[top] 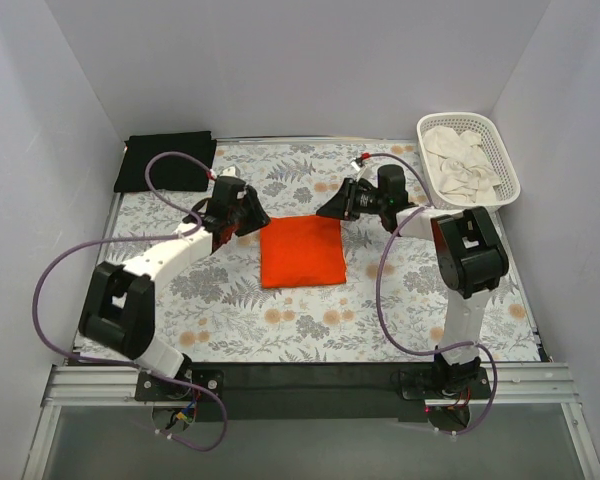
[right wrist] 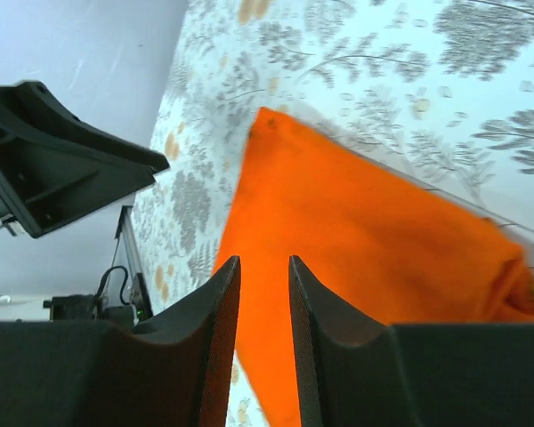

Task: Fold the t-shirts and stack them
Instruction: Fold the tshirt

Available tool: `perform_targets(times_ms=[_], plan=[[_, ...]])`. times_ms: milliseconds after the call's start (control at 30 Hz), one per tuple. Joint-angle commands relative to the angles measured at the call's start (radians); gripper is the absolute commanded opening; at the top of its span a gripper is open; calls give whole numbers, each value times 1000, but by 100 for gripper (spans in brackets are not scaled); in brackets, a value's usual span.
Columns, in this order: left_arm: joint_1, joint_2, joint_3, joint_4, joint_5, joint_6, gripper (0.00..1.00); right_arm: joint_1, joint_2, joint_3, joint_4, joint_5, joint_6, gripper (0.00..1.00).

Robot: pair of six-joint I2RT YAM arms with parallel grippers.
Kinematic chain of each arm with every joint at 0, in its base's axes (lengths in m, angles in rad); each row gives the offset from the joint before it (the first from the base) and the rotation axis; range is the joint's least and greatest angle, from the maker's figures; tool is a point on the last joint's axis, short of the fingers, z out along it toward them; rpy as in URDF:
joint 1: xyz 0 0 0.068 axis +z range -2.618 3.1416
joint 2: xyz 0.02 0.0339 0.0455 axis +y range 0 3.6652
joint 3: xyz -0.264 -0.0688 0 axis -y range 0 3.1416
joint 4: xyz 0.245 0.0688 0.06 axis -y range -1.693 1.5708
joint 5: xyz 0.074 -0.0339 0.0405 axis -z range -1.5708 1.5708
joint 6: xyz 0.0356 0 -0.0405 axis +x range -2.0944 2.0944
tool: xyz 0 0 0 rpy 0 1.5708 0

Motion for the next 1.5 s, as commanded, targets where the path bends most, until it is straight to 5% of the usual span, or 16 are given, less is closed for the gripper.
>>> perform_targets(times_ms=[0, 267, 500, 633, 767, 900, 933, 1033, 1467], plan=[[25, 112, 117, 82, -15, 43, 39, -14, 85, 57, 2, 42, 22, 30], [49, 428, 305, 98, 8, 40, 34, -82, 202, 68, 27, 96, 51, 31], [71, 511, 302, 75, 42, 17, 33, -111, 170, -16, 36, 104, 9, 31], [71, 399, 262, 67, 42, 20, 36, -102, 87, -47, 7, 101, -33, 33], [72, 252, 241, -8, 21, 25, 43, -48, -63, -20, -214, 176, -202, 36], [78, 114, 208, -104, -16, 12, 60, 67, -161, 40, -481, 387, -378, 43], [79, 60, 196, -121, -31, 5, 71, 125, -173, 48, -557, 425, -403, 46], [94, -18, 127, -181, -42, -9, 86, 257, -203, 83, -646, 562, -484, 50], [155, -333, -272, -302, 13, -113, 95, 650, 17, 378, -878, 884, -686, 57]])
